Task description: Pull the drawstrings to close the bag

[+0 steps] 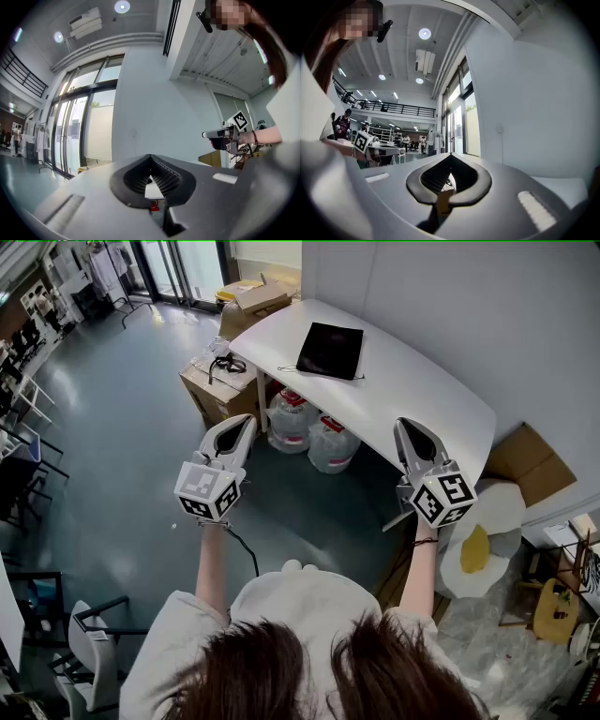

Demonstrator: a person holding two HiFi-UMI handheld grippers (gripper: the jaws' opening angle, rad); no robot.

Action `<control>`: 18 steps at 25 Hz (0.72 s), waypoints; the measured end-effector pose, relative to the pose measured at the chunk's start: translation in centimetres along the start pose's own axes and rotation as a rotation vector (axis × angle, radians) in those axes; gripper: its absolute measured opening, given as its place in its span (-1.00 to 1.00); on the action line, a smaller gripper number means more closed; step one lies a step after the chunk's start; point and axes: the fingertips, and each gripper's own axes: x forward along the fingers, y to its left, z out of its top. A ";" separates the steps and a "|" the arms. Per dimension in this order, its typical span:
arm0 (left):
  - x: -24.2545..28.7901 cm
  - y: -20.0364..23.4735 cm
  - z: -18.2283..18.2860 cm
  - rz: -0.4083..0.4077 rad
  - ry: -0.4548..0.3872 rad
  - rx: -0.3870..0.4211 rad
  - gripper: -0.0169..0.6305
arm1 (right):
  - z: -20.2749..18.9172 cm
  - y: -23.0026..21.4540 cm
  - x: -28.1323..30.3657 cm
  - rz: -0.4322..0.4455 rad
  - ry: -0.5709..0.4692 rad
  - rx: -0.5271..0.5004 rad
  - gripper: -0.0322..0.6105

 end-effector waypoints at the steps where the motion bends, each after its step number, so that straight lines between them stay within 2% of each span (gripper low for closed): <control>1: 0.0 0.0 0.0 0.000 0.000 -0.001 -0.97 | 0.0 -0.1 0.0 0.000 -0.001 0.000 -0.86; 10: 0.4 0.5 -0.1 0.024 0.000 -0.007 -0.97 | -0.1 -1.4 0.1 -0.009 -0.007 0.005 -0.86; 18: 0.9 0.7 -0.3 0.056 0.001 -0.010 -0.97 | 0.0 -2.7 -0.4 0.035 -0.040 0.036 -0.86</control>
